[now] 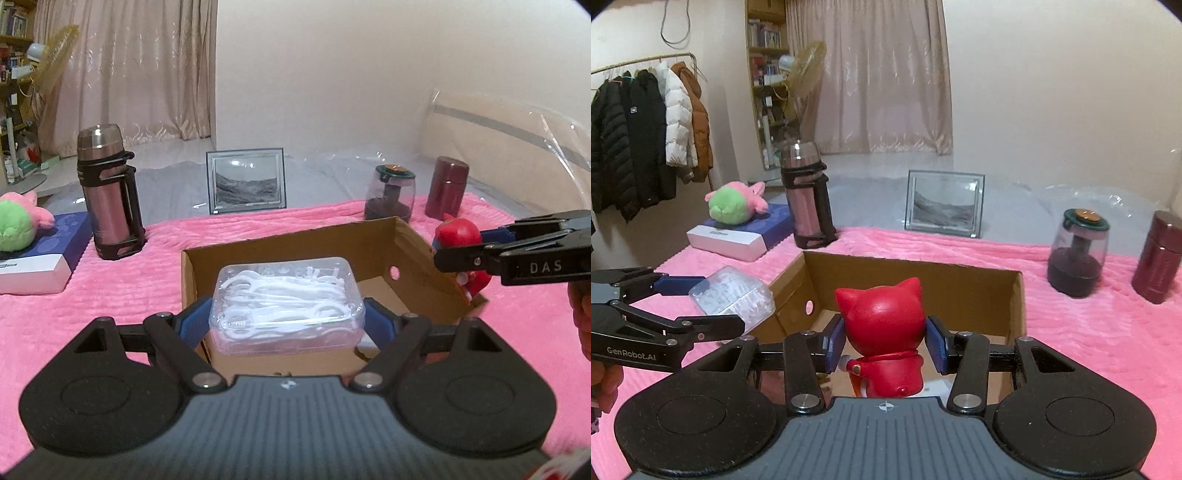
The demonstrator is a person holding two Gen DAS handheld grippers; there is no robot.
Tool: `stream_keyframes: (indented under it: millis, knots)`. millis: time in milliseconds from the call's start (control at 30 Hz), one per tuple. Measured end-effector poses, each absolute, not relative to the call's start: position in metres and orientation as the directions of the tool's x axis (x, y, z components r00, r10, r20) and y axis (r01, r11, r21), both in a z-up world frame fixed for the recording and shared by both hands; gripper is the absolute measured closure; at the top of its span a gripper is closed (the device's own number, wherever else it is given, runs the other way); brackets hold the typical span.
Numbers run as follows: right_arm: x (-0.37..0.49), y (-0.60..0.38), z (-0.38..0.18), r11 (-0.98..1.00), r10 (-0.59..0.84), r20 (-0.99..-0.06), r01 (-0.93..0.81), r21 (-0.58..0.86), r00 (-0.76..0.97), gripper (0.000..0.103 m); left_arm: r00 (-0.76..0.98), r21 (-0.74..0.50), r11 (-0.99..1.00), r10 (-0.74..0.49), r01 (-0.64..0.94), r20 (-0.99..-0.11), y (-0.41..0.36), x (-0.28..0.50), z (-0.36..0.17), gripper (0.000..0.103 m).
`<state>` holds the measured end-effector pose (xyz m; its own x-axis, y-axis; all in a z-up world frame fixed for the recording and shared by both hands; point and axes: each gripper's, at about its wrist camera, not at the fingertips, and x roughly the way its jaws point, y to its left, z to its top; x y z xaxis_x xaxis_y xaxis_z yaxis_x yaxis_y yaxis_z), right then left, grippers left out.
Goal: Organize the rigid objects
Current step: 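Carry the floss box and red figure into the cardboard box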
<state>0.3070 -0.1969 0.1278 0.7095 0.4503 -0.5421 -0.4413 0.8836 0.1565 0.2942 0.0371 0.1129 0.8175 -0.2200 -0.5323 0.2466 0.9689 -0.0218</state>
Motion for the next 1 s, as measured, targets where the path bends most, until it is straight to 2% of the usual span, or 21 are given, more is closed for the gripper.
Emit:
stream_keyframes:
  millis: [400,1000]
  knots:
    - [0.402,-0.177,0.082,0.892,0.397,-0.718,-0.423,0.156,0.572,0.06,0.738,0.024,0.951,-0.224,0.31,-0.636,0.018,0.376,0.087,0.02]
    - [0.452,-0.158,0.043,0.894,0.325,-0.83,-0.432,0.114,0.453,0.06,0.62,0.07,0.934,-0.175,0.35,-0.764,0.005,0.422,0.044,0.02]
